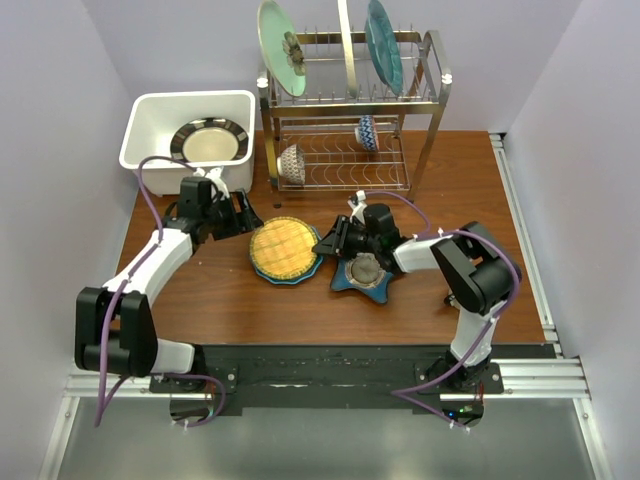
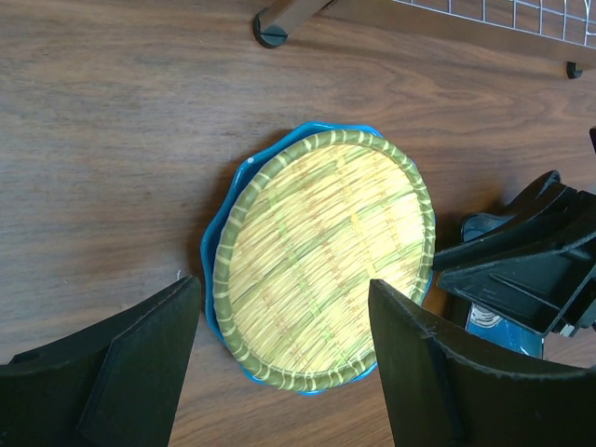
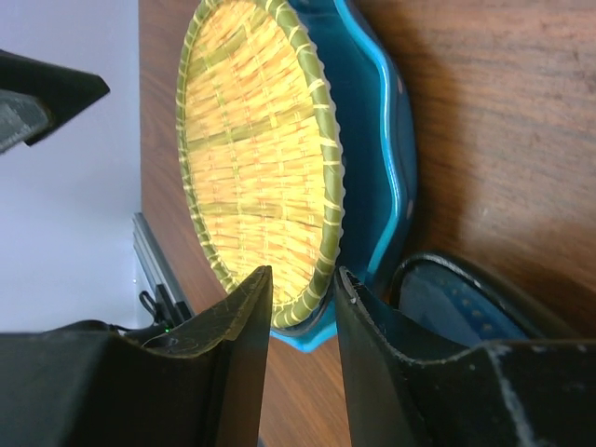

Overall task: Place the plates into the plastic bin on the countertop
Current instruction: Pick up the plate at the center of the board.

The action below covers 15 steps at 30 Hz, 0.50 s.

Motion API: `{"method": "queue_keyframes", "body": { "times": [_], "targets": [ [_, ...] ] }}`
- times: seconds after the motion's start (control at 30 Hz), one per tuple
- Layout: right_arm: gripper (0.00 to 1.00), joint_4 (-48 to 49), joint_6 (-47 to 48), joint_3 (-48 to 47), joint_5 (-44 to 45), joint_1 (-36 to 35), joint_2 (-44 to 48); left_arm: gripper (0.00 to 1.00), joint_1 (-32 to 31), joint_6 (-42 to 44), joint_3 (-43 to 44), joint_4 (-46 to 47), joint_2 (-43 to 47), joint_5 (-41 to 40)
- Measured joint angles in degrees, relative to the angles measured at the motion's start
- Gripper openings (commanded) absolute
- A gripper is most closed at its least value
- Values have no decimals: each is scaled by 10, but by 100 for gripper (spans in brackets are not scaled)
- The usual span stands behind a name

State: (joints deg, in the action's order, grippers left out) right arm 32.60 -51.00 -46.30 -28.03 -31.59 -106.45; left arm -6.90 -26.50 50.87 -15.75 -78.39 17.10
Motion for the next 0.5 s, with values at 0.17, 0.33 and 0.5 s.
{"method": "queue_keyframes", "body": {
  "times": [0.17, 0.33, 0.5],
  "targets": [
    [33, 21, -9, -4, 0, -2, -13, 76, -7, -1, -9, 9, -1, 0],
    [31, 28, -16, -7, 0, -3, -19, 75, -15, -1, -21, 11, -7, 0],
    [30, 28, -16, -7, 0, -3, -20, 74, -18, -4, -28, 10, -8, -13]
  ]
}}
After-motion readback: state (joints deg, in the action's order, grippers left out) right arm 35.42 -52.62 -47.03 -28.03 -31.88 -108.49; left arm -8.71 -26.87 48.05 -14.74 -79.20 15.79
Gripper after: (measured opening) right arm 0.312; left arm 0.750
